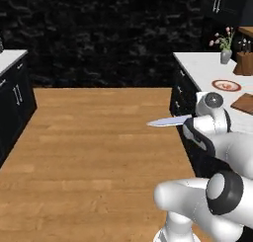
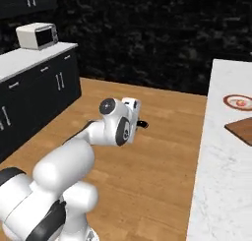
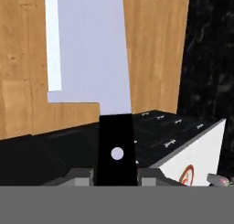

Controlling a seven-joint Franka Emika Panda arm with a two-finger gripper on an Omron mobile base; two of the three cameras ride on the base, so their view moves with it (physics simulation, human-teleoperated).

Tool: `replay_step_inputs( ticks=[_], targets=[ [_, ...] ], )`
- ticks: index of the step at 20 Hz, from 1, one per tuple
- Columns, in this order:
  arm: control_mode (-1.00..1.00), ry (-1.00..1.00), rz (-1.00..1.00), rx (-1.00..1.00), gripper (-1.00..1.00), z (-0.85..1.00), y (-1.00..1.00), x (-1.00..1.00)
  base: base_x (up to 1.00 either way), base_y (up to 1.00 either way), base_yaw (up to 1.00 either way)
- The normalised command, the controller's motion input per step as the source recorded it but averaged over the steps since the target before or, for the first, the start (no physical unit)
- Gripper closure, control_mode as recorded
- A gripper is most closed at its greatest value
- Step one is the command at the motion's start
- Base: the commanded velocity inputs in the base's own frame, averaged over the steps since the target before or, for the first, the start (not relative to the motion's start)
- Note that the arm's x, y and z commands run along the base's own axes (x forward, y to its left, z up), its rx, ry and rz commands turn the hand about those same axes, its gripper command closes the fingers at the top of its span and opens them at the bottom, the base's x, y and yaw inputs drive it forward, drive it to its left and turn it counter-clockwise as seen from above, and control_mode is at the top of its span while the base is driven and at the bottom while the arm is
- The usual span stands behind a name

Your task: Pick up the knife from the drawer and place it on the cutting board. Then place the meat from the plate to the cutting board.

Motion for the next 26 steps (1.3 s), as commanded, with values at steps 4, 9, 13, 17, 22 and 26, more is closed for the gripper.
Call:
replay_step_inputs(
  ticks=[4,9,13,17,22,26],
  targets=[
    [1.0,0.0,0.0,0.0,1.0,0.0,0.0,0.0,0.21,0.0,-0.98],
    [1.0,0.0,0.0,0.0,1.0,0.0,0.0,0.0,0.05,0.13,-1.0],
    [1.0,0.0,0.0,0.0,1.0,0.0,0.0,0.0,0.0,0.92,-0.62],
    [1.0,0.0,0.0,0.0,1.0,0.0,0.0,0.0,0.18,1.0,-0.3],
    [1.0,0.0,0.0,0.0,1.0,0.0,0.0,0.0,0.81,1.0,-0.4],
    [1.0,0.0,0.0,0.0,1.0,0.0,0.0,0.0,0.68,1.0,-0.46]
  ],
)
